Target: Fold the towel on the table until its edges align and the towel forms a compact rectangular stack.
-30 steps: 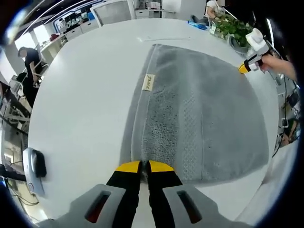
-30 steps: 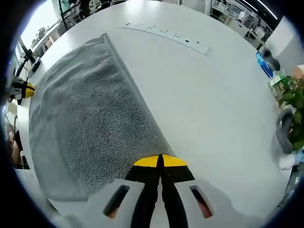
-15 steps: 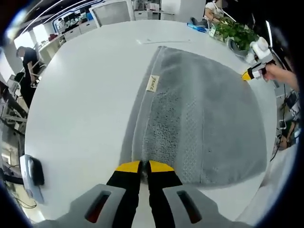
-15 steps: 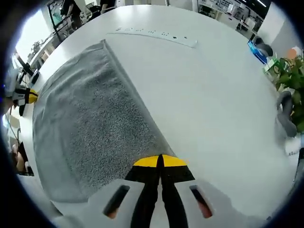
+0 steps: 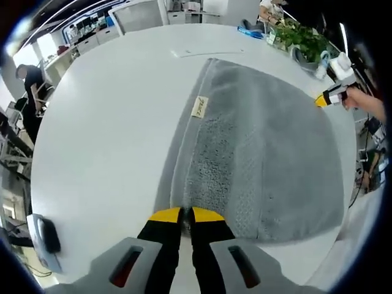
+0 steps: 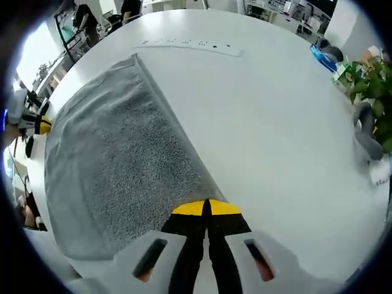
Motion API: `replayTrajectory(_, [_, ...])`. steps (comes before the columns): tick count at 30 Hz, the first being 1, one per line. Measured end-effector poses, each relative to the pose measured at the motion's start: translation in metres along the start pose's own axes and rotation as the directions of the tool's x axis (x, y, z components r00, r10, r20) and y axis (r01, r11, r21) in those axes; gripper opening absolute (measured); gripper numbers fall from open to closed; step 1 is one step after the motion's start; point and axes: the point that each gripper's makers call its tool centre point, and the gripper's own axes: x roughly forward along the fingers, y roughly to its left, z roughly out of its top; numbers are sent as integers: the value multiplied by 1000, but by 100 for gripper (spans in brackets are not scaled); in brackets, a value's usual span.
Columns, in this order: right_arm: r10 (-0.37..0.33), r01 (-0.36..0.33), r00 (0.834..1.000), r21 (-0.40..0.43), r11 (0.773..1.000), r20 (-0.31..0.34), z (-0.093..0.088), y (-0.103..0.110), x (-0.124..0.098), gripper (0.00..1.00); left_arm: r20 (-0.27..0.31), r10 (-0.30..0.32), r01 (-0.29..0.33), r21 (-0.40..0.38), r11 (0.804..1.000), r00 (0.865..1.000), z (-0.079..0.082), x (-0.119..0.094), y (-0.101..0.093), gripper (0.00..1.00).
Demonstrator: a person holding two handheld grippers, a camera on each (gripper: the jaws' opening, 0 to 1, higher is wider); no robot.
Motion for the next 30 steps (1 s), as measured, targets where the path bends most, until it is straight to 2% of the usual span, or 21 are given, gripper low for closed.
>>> replayTrajectory(6, [4,-5,1000,27,1000,8,-8,-1,-3,0,-4,6,-6,38,999,1000,8,4,1,5])
replayTrajectory(15, [-3,3,1000,36,999,15,-16,-1,-7,0,4,-4,3,37,999,1000,17,8,4,5])
replayTrajectory(30, [-25,23,999,57,998,30,-30,0,-12,0,-14,-17,18,104,994,1000,34,16,4,5])
